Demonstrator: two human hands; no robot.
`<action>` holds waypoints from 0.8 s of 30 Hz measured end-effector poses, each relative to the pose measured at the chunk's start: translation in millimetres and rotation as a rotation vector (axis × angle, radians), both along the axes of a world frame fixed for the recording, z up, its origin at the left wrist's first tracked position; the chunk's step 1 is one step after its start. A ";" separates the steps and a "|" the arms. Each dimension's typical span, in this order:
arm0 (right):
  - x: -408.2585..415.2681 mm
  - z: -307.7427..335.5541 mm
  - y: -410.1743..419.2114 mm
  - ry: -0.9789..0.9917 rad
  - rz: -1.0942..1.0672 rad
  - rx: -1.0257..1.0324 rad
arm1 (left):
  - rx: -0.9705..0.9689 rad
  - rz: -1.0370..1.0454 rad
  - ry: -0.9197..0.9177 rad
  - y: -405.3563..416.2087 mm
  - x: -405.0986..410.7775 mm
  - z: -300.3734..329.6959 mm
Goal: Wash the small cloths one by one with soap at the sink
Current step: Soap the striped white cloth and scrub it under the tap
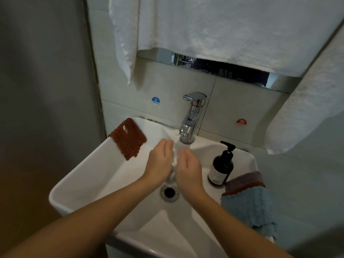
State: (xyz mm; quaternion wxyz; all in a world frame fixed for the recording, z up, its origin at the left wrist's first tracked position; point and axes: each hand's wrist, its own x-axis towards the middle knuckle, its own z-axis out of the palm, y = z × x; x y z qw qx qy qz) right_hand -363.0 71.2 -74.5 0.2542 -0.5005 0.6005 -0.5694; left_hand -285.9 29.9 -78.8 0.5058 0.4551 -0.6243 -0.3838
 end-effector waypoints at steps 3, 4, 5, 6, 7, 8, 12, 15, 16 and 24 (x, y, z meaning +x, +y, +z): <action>-10.7 5.6 -15.2 -0.133 -0.180 -0.038 | -0.042 -0.123 -0.028 16.6 -6.9 -1.1; -11.4 2.9 -18.3 -0.101 -0.180 0.033 | -0.047 -0.096 0.012 16.9 -8.2 1.2; -9.3 -1.4 -19.2 -0.042 -0.139 0.131 | -0.048 -0.042 0.057 14.2 -8.9 3.4; -5.6 -8.8 -18.4 -0.003 -0.075 0.222 | -0.043 0.025 0.087 9.9 -9.0 6.4; -1.2 -13.0 -14.8 -0.004 -0.026 0.273 | -0.036 0.088 0.078 3.3 -8.4 7.6; 2.0 -15.2 -11.1 -0.023 0.001 0.265 | -0.035 0.132 0.033 -3.1 -7.1 8.9; 1.7 3.4 -6.8 -0.189 -0.095 -0.047 | -0.067 0.034 -0.156 -6.4 -5.2 12.5; -9.3 12.3 -25.0 -0.324 -0.270 0.025 | -0.062 -0.128 -0.119 9.6 -10.7 12.9; -8.9 11.0 -27.4 -0.327 -0.249 0.102 | -0.060 -0.129 -0.072 10.0 -11.7 13.7; -13.0 21.9 -17.4 -0.151 -0.128 -0.048 | -0.037 -0.123 -0.060 10.3 -10.5 8.7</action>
